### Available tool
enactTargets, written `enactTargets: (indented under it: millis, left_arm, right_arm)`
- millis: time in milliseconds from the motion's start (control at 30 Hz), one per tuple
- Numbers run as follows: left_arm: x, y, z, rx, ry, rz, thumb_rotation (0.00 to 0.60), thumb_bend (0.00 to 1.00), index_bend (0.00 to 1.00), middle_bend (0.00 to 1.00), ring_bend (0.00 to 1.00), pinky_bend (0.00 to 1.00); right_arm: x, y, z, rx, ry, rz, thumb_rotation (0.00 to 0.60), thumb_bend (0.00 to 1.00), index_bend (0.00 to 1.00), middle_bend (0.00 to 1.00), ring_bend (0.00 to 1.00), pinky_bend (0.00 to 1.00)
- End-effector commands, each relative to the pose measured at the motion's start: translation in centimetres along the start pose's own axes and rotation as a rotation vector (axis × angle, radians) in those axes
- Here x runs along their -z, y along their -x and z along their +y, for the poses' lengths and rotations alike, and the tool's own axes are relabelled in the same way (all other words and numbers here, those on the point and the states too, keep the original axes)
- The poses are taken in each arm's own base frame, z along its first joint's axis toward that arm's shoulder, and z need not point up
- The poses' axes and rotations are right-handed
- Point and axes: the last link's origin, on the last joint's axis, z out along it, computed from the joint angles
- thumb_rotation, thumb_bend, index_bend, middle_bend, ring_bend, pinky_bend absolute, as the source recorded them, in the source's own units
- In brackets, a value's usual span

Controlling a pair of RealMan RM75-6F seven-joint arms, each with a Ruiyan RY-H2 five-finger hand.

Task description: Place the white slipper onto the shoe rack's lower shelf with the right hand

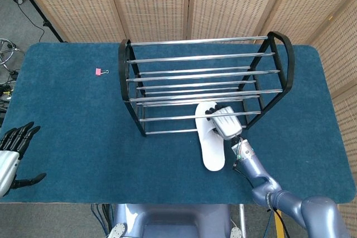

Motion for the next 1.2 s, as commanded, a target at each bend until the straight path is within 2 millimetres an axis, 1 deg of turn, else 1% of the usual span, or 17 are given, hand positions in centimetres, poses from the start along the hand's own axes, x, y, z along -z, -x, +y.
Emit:
enactTargets:
  millis: [33, 400, 633, 1200]
  left_arm:
    - [0.0, 0.0, 0.0, 0.000, 0.000, 0.002, 0.600, 0.03, 0.00, 0.00, 0.00, 0.00]
    - [0.1, -0.2, -0.1, 0.009, -0.006, 0.009, 0.600, 0.03, 0.00, 0.00, 0.00, 0.00]
    - [0.0, -0.2, -0.2, 0.005, -0.010, 0.008, 0.600, 0.03, 0.00, 0.00, 0.00, 0.00]
    - [-0.2, 0.1, -0.1, -0.006, -0.012, -0.003, 0.600, 0.03, 0.00, 0.00, 0.00, 0.00]
  right_arm:
    - [-0.4, 0.0, 0.0, -0.017, 0.032, 0.014, 0.600, 0.49, 0.61, 0.57, 0.48, 0.59]
    - [-1.1, 0.4, -0.3, -0.052, 0.062, 0.018, 0.600, 0.49, 0.61, 0.57, 0.48, 0.59]
    - [-2.0, 0.1, 0.0, -0.086, 0.097, 0.040, 0.600, 0.49, 0.61, 0.57, 0.48, 0.59]
    - [-4.2, 0.1, 1.1, -0.125, 0.169, 0.040, 0.600, 0.49, 0.61, 0.57, 0.47, 0.59]
